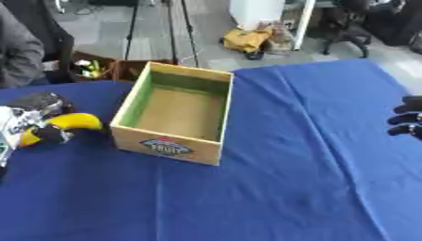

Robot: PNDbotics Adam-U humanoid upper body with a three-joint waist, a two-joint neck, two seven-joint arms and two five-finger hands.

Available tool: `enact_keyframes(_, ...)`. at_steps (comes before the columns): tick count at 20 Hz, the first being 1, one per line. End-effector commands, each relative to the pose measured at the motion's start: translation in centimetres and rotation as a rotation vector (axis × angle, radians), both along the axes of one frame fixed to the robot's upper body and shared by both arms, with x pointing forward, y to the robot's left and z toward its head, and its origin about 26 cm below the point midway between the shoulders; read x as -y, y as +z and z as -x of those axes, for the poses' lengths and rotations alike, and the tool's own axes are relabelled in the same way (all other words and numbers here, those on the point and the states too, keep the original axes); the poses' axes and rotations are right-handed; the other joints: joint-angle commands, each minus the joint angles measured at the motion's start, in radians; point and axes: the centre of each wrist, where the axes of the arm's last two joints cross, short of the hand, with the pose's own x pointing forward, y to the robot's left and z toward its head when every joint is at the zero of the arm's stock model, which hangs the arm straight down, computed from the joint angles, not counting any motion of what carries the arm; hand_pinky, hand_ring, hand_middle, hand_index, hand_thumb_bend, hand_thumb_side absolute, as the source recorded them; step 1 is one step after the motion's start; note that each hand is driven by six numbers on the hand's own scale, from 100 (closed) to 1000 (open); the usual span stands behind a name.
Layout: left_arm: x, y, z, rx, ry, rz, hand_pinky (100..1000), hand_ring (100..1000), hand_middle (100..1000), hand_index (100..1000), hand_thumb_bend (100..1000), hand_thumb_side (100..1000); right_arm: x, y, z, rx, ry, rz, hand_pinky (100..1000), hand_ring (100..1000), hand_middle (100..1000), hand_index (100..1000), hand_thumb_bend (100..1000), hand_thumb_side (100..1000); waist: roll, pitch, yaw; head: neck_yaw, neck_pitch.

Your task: Pick up objects on the table and place them in the box.

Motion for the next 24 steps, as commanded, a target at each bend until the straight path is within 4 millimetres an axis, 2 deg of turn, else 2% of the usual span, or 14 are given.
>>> enact_keyframes(1, -1.1, 3.0, 0.4, 0.062, 0.013, -0.018, 768, 647, 617, 709, 232, 200, 0.5, 0.9, 0.0, 0.024, -0.008, 0.014, 577, 627, 625, 757, 100, 656, -0.003, -0.026, 0.002, -0.004, -0.004)
enact_keyframes(10, -0.7, 4.9, 0.3, 0.08, -0.015, -0.024, 759, 603, 573, 672, 106, 171, 0.8, 0.6, 0.1, 0.014, -0.014, 0.015, 577, 628, 626, 758, 100, 656, -0.003, -0.044, 0.01, -0.008, 0.003)
enact_keyframes(17, 0.9, 7.7, 0.1, 0.125, -0.082, -0.048, 763, 602, 566, 662, 100, 158, 1.1, 0.4, 0.2, 0.004, -0.02, 0.02, 578, 629, 626, 758, 100, 657, 0.005, -0.061, 0.013, -0.013, 0.007)
enact_keyframes(24, 3.6, 11.5, -0.1, 0.211, -0.19, -0.059, 770, 600, 561, 657, 100, 155, 1.4, 0.1, 0.3, -0.007, -0.026, 0.026, 578, 630, 626, 759, 100, 657, 0.016, -0.08, 0.011, -0.018, 0.011)
